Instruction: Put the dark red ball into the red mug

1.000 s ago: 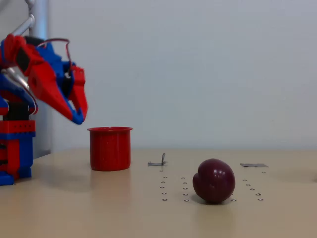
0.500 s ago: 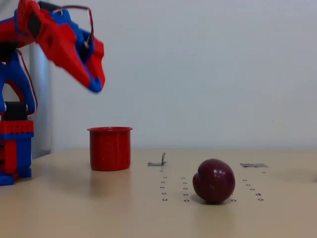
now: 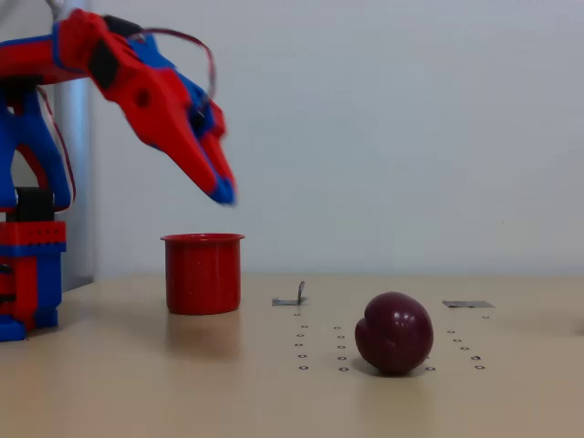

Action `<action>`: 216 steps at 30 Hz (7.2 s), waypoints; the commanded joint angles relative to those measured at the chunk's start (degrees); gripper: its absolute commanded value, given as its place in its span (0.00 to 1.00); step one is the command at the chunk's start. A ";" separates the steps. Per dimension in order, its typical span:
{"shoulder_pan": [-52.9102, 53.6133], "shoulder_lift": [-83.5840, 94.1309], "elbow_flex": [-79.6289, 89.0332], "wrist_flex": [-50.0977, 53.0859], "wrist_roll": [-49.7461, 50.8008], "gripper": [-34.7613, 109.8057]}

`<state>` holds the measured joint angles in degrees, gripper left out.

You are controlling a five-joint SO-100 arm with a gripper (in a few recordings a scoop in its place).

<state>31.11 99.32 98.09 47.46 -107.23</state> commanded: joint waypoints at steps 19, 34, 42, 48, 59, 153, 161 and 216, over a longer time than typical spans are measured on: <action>-8.61 -14.94 -22.06 9.05 3.34 0.49; -10.99 -22.94 -25.05 -1.41 8.35 0.59; -10.02 -29.44 -28.83 -8.09 7.47 0.57; -9.32 -34.19 -33.40 -9.76 6.42 0.57; -7.73 -40.87 -38.67 -13.27 4.22 0.56; -14.41 -48.78 -57.74 1.85 13.97 0.41; -17.93 -39.02 -59.06 11.87 22.06 0.41; -56.95 26.10 1.05 46.49 53.79 0.40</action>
<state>-25.22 122.61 100.11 94.22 -52.91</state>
